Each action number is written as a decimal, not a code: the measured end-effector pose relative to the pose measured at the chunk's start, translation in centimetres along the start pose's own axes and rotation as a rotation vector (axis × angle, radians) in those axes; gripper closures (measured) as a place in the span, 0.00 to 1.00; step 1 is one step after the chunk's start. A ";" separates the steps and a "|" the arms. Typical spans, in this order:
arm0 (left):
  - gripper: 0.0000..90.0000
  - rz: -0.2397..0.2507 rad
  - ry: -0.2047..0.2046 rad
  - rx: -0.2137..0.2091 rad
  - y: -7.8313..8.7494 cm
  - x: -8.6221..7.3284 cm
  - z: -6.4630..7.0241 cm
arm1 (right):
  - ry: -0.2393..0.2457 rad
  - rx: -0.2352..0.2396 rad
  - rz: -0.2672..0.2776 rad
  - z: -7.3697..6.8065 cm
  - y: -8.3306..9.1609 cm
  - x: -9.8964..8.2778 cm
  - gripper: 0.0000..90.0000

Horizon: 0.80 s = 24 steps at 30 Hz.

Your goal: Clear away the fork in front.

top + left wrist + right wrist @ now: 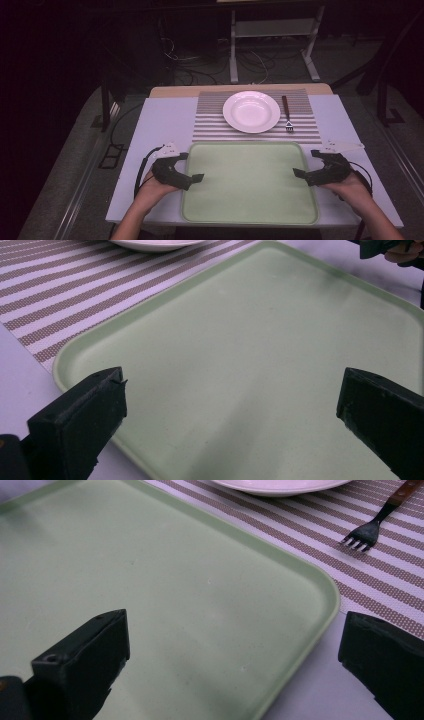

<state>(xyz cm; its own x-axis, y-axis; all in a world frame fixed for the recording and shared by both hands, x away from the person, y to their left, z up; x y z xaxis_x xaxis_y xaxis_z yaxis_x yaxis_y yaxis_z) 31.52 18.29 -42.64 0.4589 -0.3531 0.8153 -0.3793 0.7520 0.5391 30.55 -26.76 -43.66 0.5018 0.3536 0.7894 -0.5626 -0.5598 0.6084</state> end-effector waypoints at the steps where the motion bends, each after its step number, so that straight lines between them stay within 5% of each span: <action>1: 0.00 0.000 -0.001 -0.001 0.0 0.0 0.0 | 0.004 -0.005 -0.008 0.1 -0.1 0.2 0.00; 24: 0.00 0.006 -0.001 0.004 0.0 0.0 0.0 | -0.021 -0.017 -0.042 2.1 -1.7 2.3 0.00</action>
<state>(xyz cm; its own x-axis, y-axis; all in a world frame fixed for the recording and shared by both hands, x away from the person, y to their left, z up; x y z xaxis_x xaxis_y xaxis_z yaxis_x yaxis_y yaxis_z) 31.47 18.31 -42.66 0.4560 -0.3490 0.8187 -0.3849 0.7521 0.5350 34.07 -26.51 -43.05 0.5388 0.3603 0.7615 -0.5519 -0.5320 0.6421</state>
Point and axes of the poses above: each handheld gripper's, and its own axes: y roughly backward along the jaws, x roughly out of its top, z roughly to its right, the point moved 2 cm from there along -y, roughly forward along the jaws, and after that the axes turned 2 degrees about y, right-handed, at the moved point
